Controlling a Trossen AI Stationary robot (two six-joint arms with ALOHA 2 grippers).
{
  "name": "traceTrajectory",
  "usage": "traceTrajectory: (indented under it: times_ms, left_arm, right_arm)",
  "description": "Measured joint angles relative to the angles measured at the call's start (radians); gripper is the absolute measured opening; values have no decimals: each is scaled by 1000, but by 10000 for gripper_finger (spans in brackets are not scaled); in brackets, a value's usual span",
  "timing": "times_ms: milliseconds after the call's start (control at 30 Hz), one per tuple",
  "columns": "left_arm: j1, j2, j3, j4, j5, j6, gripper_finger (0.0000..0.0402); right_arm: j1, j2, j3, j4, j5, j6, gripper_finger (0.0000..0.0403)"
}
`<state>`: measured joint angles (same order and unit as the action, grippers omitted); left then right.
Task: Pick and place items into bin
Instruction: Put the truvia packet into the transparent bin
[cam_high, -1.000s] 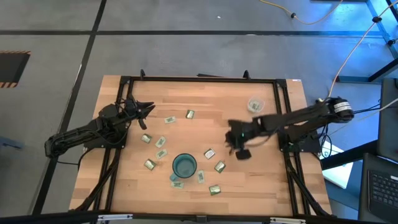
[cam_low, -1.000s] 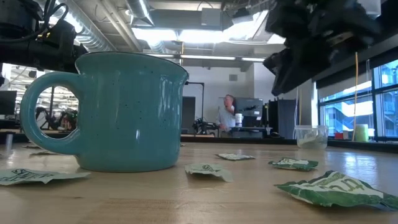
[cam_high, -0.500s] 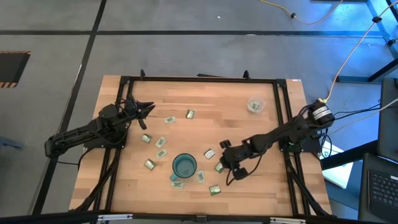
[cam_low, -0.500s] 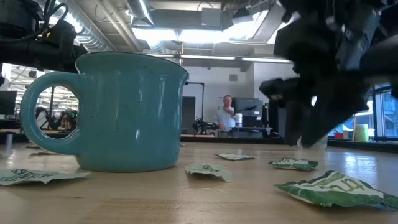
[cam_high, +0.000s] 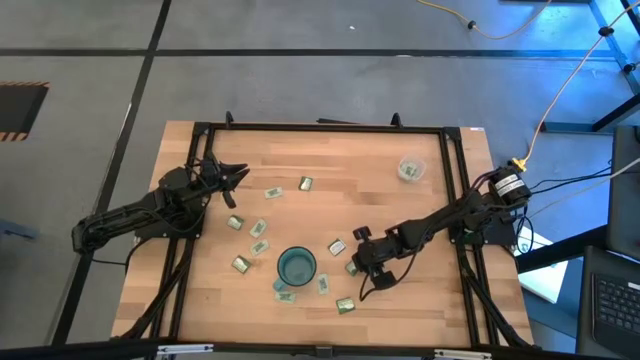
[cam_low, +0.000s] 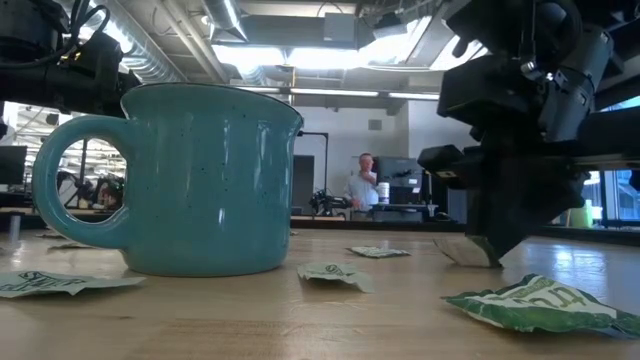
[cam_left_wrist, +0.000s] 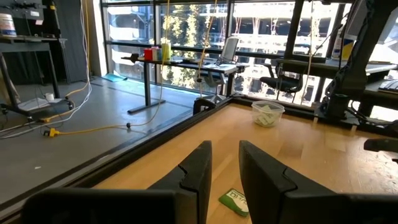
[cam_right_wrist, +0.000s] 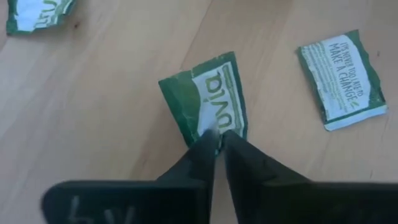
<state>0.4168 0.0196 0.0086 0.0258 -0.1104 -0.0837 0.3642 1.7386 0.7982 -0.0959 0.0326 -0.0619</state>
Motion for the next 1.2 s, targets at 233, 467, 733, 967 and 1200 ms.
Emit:
traceTrajectory:
  times_ms: [233,467,733,967,1200]
  left_arm:
    - [0,0,0,0,0,0,75]
    - [0,0,0,0,0,0,75]
    - [0,0,0,0,0,0,75]
    - [0,0,0,0,0,0,75]
    - [0,0,0,0,0,0,75]
  right_arm:
    - [0,-12,6,-23,3,7,6]
    - [-44,-198,113,-386,111,81,3]
    - [-192,-508,199,-891,430,351,2]
    - [-441,-643,166,-1045,456,464,2]
    - [-670,-589,92,-999,443,381,2]
